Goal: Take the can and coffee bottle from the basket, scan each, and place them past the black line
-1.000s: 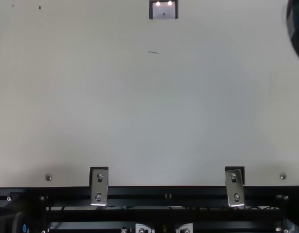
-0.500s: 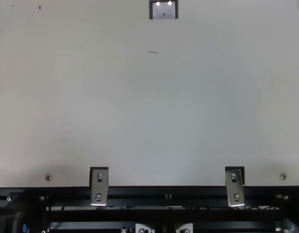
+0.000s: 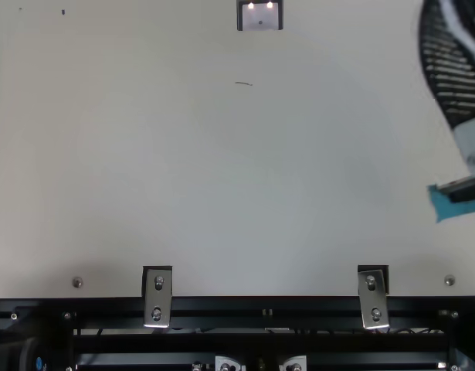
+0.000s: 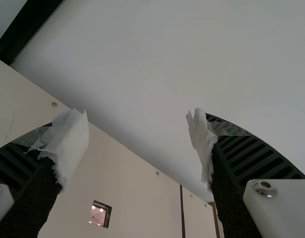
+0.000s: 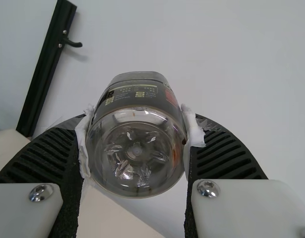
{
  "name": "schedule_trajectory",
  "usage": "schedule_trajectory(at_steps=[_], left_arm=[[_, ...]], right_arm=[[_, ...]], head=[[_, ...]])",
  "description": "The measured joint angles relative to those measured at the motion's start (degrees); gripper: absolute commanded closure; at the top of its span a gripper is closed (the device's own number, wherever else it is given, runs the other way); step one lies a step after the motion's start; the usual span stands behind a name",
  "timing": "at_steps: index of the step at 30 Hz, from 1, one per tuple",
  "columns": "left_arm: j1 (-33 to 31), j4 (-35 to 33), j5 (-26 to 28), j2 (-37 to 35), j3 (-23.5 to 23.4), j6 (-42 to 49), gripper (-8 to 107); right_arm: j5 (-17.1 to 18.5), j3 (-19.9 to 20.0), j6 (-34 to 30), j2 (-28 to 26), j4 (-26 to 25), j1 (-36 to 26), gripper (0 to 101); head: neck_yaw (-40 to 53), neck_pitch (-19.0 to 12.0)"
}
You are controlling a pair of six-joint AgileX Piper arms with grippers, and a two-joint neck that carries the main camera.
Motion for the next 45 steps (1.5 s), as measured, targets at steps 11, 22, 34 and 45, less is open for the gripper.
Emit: schedule_trajectory(at_steps=[11,22,34,45], left_arm=[[0.0,0.0,0.0,0.0,0.0,0.0,9],[0.0,0.0,0.0,0.0,0.0,0.0,9],[0.0,0.0,0.0,0.0,0.0,0.0,9],[0.0,0.0,0.0,0.0,0.0,0.0,9]], right_arm=[[-1.76,1.7,4.88,2.38,-4.57,0.05,101],[-13.6,7.12,14.35,13.61,-9.46,4.87,101],[-27.52,5.68,21.04,31.3,-12.93,6.71,101],[-33.76,2.85,24.61,44.43,-13.83,7.17,101]], head=[[0.0,0.0],[0.0,0.0],[0.0,0.0],[0.0,0.0]])
